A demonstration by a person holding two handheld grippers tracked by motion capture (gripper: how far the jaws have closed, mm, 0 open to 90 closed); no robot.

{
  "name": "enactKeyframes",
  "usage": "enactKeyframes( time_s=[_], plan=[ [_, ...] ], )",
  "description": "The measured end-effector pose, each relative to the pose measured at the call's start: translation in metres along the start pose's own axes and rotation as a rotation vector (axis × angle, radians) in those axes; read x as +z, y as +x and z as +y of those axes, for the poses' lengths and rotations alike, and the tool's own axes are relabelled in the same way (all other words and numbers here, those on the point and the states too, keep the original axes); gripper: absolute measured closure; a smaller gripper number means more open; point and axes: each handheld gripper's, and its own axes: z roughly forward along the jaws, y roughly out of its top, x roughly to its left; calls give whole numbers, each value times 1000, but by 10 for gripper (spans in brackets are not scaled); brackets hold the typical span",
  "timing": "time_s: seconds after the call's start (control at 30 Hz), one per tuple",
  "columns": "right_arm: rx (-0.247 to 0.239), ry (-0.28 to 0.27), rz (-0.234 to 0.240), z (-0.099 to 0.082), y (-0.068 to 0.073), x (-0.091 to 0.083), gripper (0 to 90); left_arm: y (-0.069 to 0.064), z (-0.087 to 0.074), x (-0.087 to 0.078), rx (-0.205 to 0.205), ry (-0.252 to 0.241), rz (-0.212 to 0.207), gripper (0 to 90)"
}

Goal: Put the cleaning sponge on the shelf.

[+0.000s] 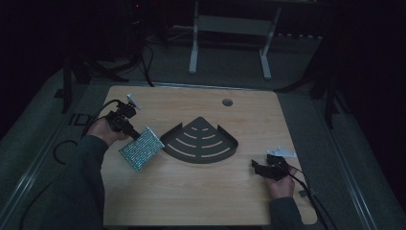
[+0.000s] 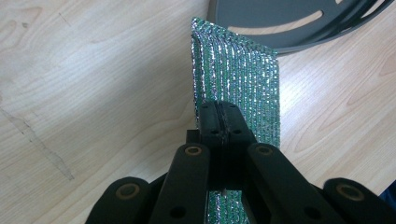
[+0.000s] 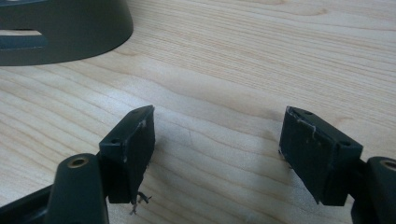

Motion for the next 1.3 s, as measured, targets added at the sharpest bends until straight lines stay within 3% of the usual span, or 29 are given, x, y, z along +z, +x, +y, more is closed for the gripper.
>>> enactKeyframes(
  time_s=[0.47, 1.3],
  plan=[
    [-2, 0, 0, 0, 0, 0, 262, -7, 18, -11, 23, -10, 10, 900],
    [-1, 0, 0, 0, 0, 0, 262, -20, 51, -9, 61, 9, 29, 900]
  ],
)
